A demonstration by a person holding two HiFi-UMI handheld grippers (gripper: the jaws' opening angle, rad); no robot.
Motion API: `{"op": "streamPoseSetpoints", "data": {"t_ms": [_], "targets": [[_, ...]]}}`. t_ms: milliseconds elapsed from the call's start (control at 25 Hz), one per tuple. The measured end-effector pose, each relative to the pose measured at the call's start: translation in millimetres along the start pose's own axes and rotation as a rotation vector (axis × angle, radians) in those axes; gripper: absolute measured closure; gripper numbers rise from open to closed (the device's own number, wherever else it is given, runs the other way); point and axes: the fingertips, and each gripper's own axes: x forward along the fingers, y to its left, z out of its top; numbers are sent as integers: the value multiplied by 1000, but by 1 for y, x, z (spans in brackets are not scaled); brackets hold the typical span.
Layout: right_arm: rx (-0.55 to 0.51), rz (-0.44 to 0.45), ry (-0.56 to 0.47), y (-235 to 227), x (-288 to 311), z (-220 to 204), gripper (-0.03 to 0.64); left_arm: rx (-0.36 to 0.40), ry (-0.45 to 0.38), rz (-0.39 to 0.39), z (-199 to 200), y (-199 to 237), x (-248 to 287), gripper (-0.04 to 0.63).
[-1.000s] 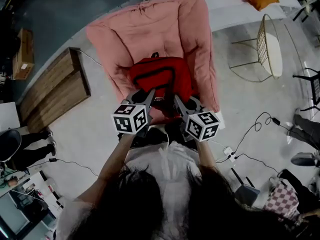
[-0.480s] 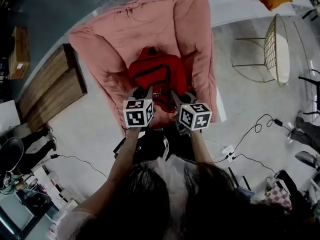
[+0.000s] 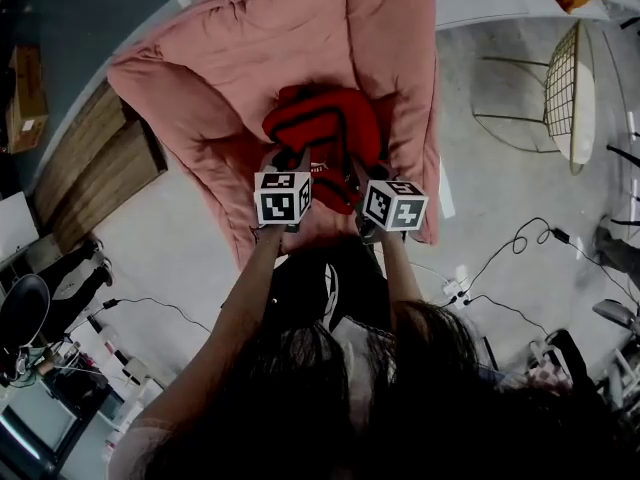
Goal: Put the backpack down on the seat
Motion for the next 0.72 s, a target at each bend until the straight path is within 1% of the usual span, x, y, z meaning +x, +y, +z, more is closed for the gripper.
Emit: {"op": "streamPoseSetpoints", "data": {"t_ms": [120,240,360,440,520,640,720], "targets": [[-19,-39,32,-19,14,-4,577,20,27,-12,-6,6,16,494],[-15,-82,59,-42,25,-9,577,71,55,-22,-11,11,32,486],[10,-129,75,-63,34,-19,577,122,80,-40,-17,13,46,476],[31,-150,79,-73,39,-25,577,129,97,-49,-22,14,55,469],[28,-165,84,-80,44,-30,577,102,108,-43,-26,16,64,463],[6,-189,84,-83,49,-33,575,26,110,-24,-30,19,73,454],[-13,-190,81,-79,49,-33,575,-14,108,-37,-31,19,75,445]]}}
